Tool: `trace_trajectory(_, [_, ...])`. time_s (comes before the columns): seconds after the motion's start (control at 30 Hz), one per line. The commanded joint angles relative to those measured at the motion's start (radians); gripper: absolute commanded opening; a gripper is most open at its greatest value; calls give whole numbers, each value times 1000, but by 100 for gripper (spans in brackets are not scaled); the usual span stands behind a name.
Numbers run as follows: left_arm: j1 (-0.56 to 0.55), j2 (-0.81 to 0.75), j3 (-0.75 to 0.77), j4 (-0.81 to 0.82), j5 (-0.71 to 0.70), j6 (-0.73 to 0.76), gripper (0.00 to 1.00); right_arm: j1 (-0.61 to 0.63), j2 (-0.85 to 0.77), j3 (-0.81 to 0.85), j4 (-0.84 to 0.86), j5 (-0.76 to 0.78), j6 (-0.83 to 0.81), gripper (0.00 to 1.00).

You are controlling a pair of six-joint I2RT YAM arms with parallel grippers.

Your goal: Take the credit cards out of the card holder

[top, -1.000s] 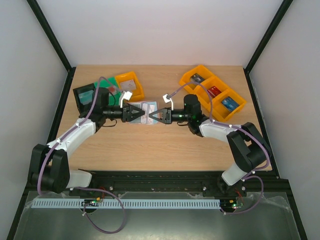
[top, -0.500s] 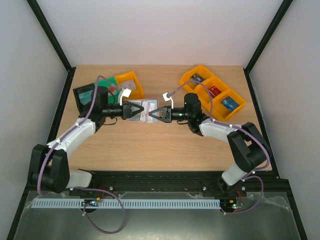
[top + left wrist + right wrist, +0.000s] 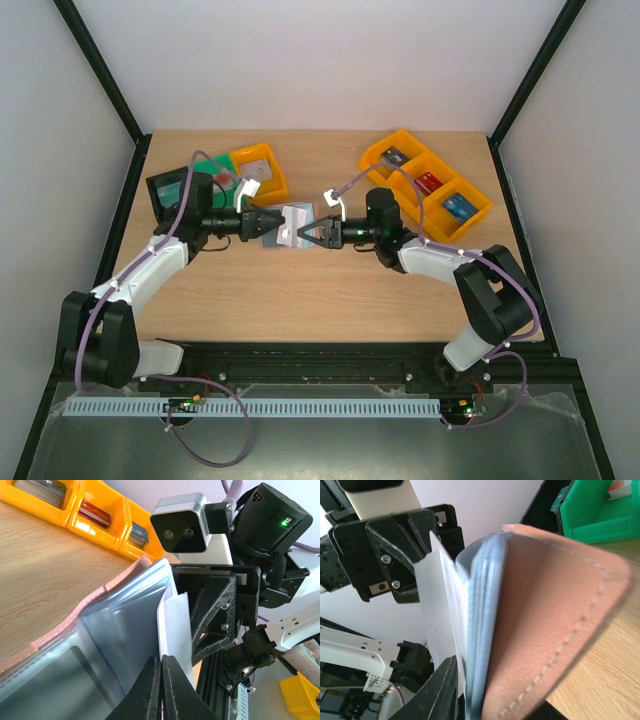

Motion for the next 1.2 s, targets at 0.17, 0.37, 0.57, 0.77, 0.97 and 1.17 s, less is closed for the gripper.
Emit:
trace_trajectory(0.17, [55,-17,4,-82,2,101,2,-16,-48,-7,-16,-39,-62,8])
trace_trajectory(0.37, [114,-6,0,-161,-31,174,2,-38,-49,-5,-75,-9,-92,4])
trace_trajectory(0.57, [229,3,1,-169,-67,172,2,-55,-10,13,-188,60,-126,2])
trace_trajectory(0.77, [331,22,11,-106,-110,64,2,-55,79,36,-277,81,-143,2])
trace_trajectory(0.97, [369,9,10,-43,-197,-65,2,-54,178,72,-415,91,-195,2])
trace_trajectory(1.17, [377,-8,15,-51,-225,-91,2,-56,216,102,-522,214,-227,10])
